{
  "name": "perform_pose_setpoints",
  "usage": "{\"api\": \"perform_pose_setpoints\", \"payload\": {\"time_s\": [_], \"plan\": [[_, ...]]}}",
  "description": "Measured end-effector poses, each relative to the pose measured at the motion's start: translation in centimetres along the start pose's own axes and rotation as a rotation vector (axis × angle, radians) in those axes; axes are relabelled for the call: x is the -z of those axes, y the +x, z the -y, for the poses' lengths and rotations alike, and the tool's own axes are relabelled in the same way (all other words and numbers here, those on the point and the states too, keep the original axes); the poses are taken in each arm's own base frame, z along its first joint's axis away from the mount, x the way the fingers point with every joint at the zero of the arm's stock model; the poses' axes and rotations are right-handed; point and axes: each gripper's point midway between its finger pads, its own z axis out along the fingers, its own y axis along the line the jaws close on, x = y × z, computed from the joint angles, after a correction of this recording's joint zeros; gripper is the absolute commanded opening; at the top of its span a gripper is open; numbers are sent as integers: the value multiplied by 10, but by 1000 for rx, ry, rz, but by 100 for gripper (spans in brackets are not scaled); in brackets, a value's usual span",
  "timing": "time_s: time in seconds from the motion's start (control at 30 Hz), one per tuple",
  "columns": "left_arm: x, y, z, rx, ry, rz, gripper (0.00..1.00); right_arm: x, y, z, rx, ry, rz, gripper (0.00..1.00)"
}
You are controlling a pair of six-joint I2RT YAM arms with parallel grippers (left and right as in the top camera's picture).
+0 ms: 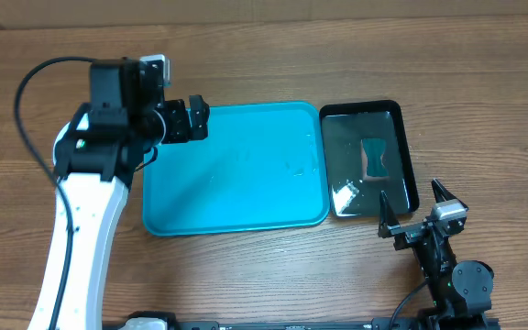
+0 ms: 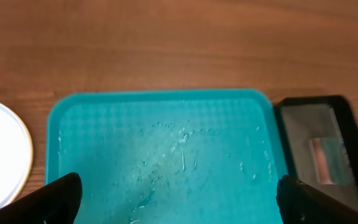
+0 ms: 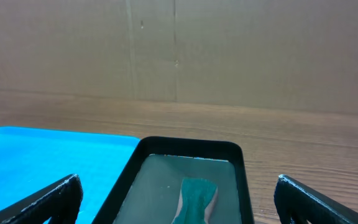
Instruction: Clean dirty plates on tray and stack at the side
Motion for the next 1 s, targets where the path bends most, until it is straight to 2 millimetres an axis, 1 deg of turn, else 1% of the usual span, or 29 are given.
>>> {"api": "perform_pose_setpoints", "payload": {"time_s": [0.2,0.27,0.33,0.4,0.47,0.53,0.63,0.73,0.8,0.87,0.93,1.0], "plan": [[49,-13,11,-25,20,133,100,0,0,0,0,0,0,100],[64,-14,14,-34,26,169,100,0,0,0,0,0,0,100],[78,-10,16,-38,27,190,100,0,0,0,0,0,0,100],[86,1,15,-38,27,198,100,0,0,0,0,0,0,100],[90,17,10,-33,21,196,100,0,0,0,0,0,0,100],[88,37,2,-21,6,182,100,0,0,0,0,0,0,100],[80,75,-16,7,-34,156,100,0,0,0,0,0,0,100],[76,110,-33,36,-68,164,100,0,0,0,0,0,0,100],[74,130,-41,44,-82,189,100,0,0,0,0,0,0,100],[73,142,-45,38,-84,239,100,0,0,0,0,-1,0,100],[72,147,-45,23,-72,309,100,0,0,0,0,0,0,100],[71,148,-45,2,-56,397,100,0,0,0,0,0,0,100]]}}
